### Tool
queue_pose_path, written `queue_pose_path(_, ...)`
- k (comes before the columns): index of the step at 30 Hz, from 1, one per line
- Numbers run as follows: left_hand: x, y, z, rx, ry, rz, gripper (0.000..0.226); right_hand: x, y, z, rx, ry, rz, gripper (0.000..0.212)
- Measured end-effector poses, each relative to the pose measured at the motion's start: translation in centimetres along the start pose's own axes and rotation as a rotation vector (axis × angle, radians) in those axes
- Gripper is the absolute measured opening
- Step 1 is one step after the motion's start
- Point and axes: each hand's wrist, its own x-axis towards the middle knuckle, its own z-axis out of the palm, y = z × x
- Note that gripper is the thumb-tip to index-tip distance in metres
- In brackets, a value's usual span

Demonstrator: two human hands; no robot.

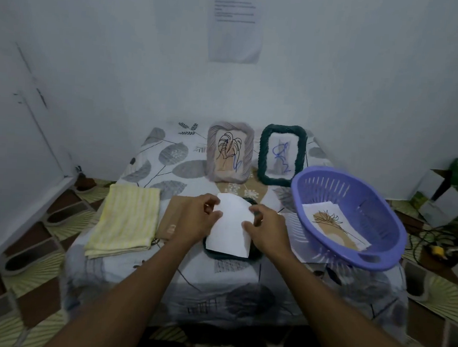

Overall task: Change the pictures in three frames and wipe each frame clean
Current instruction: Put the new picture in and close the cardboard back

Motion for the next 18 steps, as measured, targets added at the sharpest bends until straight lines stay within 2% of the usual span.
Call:
queue_pose_path(4,0.5,-2.8,2.0,0.353,-0.154,0.110,0.035,0.7,2.3,1.6,-0.191,-0.021,-0.099,0.045)
queue_pose_path(6,0.2,-3.6,2.5,0.452,-0.169,0.134,0.038,0.9,3.2,2.0,-0.226,-0.001,-0.149,0.039)
queue_pose_path(9,0.0,-4.3,2.7,0.393,-0.183,0.149,0.040,1.1,3.9,2.2,-0.237,0.028,-0.213,0.029)
queue_pose_path(18,-0.3,-5.1,2.5,0.199,-0.130,0.174,0.041,1.2,4.2,1.8,-0.237,-0.016,-0.206,0.034)
